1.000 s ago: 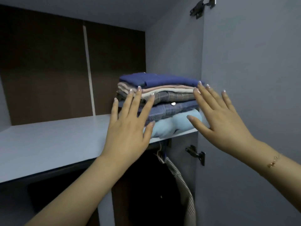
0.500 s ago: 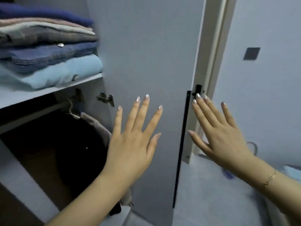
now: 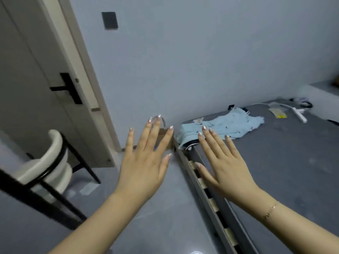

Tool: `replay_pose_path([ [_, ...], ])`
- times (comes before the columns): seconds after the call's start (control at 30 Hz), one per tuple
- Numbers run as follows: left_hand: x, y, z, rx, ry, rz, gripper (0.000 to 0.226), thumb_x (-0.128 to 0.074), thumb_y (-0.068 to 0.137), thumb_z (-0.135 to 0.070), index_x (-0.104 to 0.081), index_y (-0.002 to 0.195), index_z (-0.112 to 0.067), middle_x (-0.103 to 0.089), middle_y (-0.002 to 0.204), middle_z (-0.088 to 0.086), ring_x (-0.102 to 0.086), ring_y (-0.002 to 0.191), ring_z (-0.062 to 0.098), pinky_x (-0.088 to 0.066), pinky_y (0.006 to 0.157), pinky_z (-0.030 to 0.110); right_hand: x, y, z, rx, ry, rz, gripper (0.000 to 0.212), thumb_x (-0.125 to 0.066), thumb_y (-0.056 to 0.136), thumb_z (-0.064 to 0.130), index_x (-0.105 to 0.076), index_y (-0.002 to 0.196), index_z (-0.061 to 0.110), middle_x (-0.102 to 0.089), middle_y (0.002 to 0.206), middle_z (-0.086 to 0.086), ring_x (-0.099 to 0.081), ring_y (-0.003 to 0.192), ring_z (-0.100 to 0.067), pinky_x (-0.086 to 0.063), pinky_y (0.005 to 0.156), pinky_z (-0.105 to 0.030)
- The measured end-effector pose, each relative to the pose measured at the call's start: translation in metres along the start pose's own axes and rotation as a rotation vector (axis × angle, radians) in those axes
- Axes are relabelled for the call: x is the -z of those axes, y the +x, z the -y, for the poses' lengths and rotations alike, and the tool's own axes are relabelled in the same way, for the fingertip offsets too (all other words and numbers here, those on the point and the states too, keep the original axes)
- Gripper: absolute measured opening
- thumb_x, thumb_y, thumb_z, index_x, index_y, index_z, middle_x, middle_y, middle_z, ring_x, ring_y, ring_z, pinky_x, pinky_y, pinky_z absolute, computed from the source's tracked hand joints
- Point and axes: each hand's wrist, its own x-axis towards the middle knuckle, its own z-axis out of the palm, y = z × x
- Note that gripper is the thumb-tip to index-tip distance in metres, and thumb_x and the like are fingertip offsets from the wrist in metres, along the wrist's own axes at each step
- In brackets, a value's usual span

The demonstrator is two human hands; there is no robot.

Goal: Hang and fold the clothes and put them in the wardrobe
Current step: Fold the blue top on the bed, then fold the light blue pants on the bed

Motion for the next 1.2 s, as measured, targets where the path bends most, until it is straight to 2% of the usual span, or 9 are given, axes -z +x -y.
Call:
replay_pose_path([
  [0.2, -0.073, 0.096, -0.106, -0.097, -0.166, 0.100, 0.059, -0.030, 0.095, -0.042, -0.042, 0.147, -0.016, -0.027, 0.157, 0.014, -0.028, 0.145, 0.030, -0.027, 0.113, 0.059, -0.041, -0.041, -0.130, -0.183, -0.033, 0.148, 0.067, -0.031, 0.098, 0.046, -0.028, 0.152, 0.006, -0.021, 0.160, -0.010, -0.019, 0.148, -0.025, -0.018, 0.117, -0.046],
  [0.33, -0.116, 0.145, -0.163, -0.171, -0.245, 0.148, 0.055, -0.041, 0.098, -0.039, -0.038, 0.149, -0.017, -0.023, 0.159, 0.013, -0.022, 0.147, 0.029, -0.026, 0.114, 0.058, -0.065, -0.055, -0.191, -0.310, -0.022, 0.207, 0.067, -0.030, 0.098, 0.046, -0.027, 0.152, 0.007, -0.020, 0.160, -0.008, -0.019, 0.148, -0.023, -0.017, 0.117, -0.045],
  [0.5, -0.162, 0.199, -0.207, -0.258, -0.264, 0.185, 0.059, -0.032, 0.096, -0.042, -0.039, 0.148, -0.017, -0.025, 0.158, 0.013, -0.025, 0.146, 0.030, -0.024, 0.115, 0.055, -0.101, -0.052, -0.248, -0.410, 0.020, 0.233, 0.067, -0.028, 0.098, 0.046, -0.024, 0.153, 0.008, -0.018, 0.161, -0.007, -0.018, 0.149, -0.022, -0.018, 0.118, -0.045],
  [0.6, -0.197, 0.233, -0.224, -0.294, -0.294, 0.230, 0.058, -0.045, 0.099, -0.041, -0.031, 0.152, -0.020, -0.016, 0.161, 0.011, -0.016, 0.148, 0.028, -0.016, 0.117, 0.052, -0.129, -0.043, -0.278, -0.494, 0.034, 0.248, 0.067, -0.027, 0.099, 0.047, -0.021, 0.154, 0.009, -0.016, 0.162, -0.006, -0.015, 0.149, -0.020, -0.018, 0.120, -0.046],
  [0.73, -0.261, 0.287, -0.240, -0.330, -0.319, 0.297, 0.062, -0.034, 0.102, -0.045, -0.012, 0.155, -0.024, 0.008, 0.162, 0.006, 0.007, 0.150, 0.024, -0.004, 0.121, 0.049, -0.176, -0.018, -0.313, -0.564, 0.039, 0.289, 0.067, -0.028, 0.101, 0.048, -0.014, 0.155, 0.011, -0.009, 0.163, -0.004, -0.009, 0.150, -0.019, -0.016, 0.121, -0.046],
  [0.8, -0.297, 0.320, -0.248, -0.356, -0.339, 0.310, 0.062, -0.032, 0.102, -0.045, -0.009, 0.156, -0.024, 0.009, 0.162, 0.005, 0.007, 0.150, 0.023, -0.004, 0.121, 0.049, -0.205, 0.000, -0.332, -0.594, 0.049, 0.300, 0.068, -0.033, 0.101, 0.046, -0.013, 0.155, 0.011, -0.007, 0.163, -0.004, -0.006, 0.151, -0.019, -0.015, 0.122, -0.046],
  [0.97, -0.411, 0.420, -0.264, -0.449, -0.404, 0.408, 0.061, -0.026, 0.103, -0.045, -0.002, 0.155, -0.027, 0.018, 0.160, 0.002, 0.012, 0.149, 0.022, -0.002, 0.121, 0.050, -0.303, 0.065, -0.388, -0.704, 0.049, 0.384, 0.065, -0.025, 0.102, 0.045, -0.007, 0.156, 0.014, 0.000, 0.163, -0.001, -0.002, 0.151, -0.016, -0.006, 0.122, -0.042],
  [1.13, -0.551, 0.498, -0.264, -0.482, -0.358, 0.530, 0.062, -0.026, 0.103, -0.042, 0.006, 0.153, -0.026, 0.021, 0.158, 0.004, 0.012, 0.149, 0.024, -0.004, 0.120, 0.050, -0.436, 0.125, -0.444, -0.826, 0.098, 0.529, 0.068, -0.022, 0.104, 0.044, 0.019, 0.150, 0.017, 0.023, 0.159, 0.002, 0.017, 0.148, -0.014, 0.008, 0.122, -0.038],
  [1.2, -0.607, 0.522, -0.267, -0.533, -0.372, 0.507, 0.060, -0.027, 0.100, -0.039, -0.011, 0.155, -0.022, 0.003, 0.162, 0.009, -0.003, 0.150, 0.028, -0.017, 0.118, 0.055, -0.494, 0.140, -0.463, -0.863, 0.108, 0.567, 0.066, -0.022, 0.103, 0.043, 0.015, 0.151, 0.015, 0.019, 0.160, 0.001, 0.013, 0.149, -0.016, 0.006, 0.122, -0.039],
])
